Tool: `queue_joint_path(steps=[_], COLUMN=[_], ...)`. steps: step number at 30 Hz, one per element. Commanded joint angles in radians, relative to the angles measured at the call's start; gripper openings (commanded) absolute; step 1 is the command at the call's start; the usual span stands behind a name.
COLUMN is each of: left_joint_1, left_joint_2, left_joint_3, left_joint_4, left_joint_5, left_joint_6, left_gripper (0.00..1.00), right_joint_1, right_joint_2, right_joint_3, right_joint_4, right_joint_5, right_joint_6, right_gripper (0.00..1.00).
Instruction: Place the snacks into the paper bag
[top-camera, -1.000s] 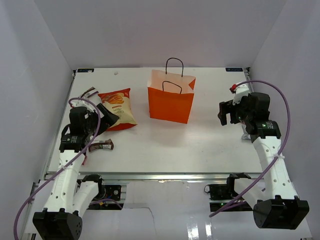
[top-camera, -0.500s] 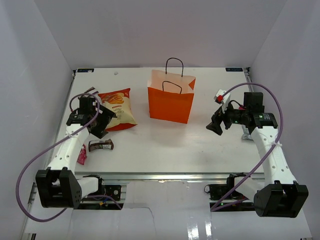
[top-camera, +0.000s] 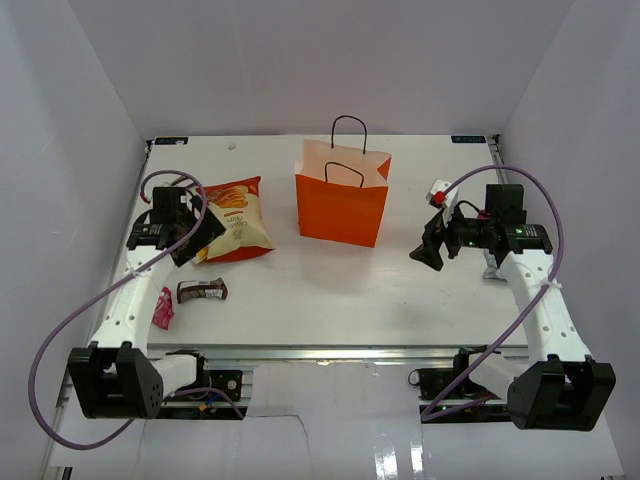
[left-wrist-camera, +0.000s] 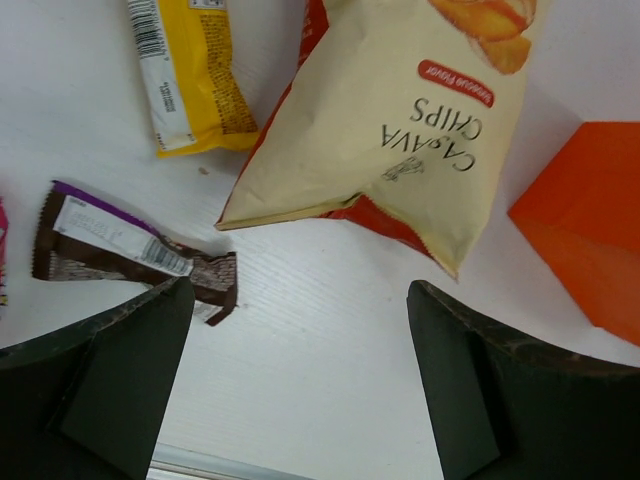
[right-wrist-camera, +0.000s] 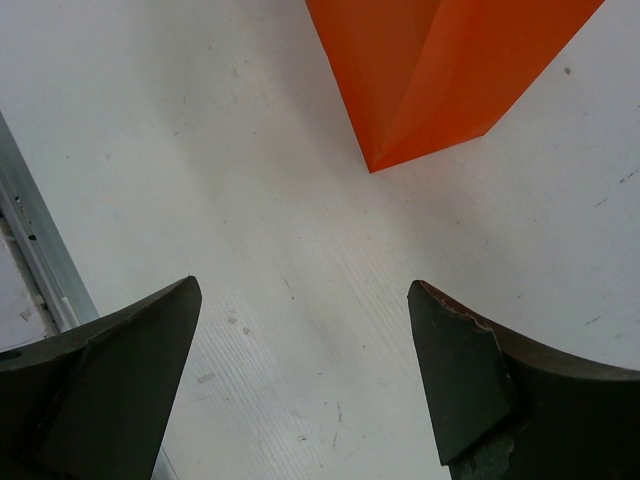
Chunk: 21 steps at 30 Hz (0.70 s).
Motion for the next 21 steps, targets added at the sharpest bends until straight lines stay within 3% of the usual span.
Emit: queue_joint_path(steps=[1,6,14,21], left_joint_1=[0.005,0.007,0.011,0.013], left_joint_2=[-0.031,0.024,0.175,0.284], left_joint_3=[-0.075,-0.151,-0.116,-0.103], left_joint_4=[0.024,0.181,0.337,0.347], left_joint_5=[-0.045,-0.014,0.111,0.167], left_joint_6=[0.159,0.262,0.394,0.456], left_gripper=[0.98,0.98,0.97,0.84], right_joint_1=[-0.001,-0.001,-0.001,-0.001], right_joint_2=[0.024,0.055,0.054,0.046], right_joint_3=[0.000,0.023,0.009,-0.003], right_joint_4=[0.041,0.042,0.035,0.035], right_joint_5=[-0.040,-0.047,-0.047,-0.045], right_joint_6=[-0.007,-0.007,-0.011,-0.014], right_gripper=[0.90,0.90,0.90,0.90])
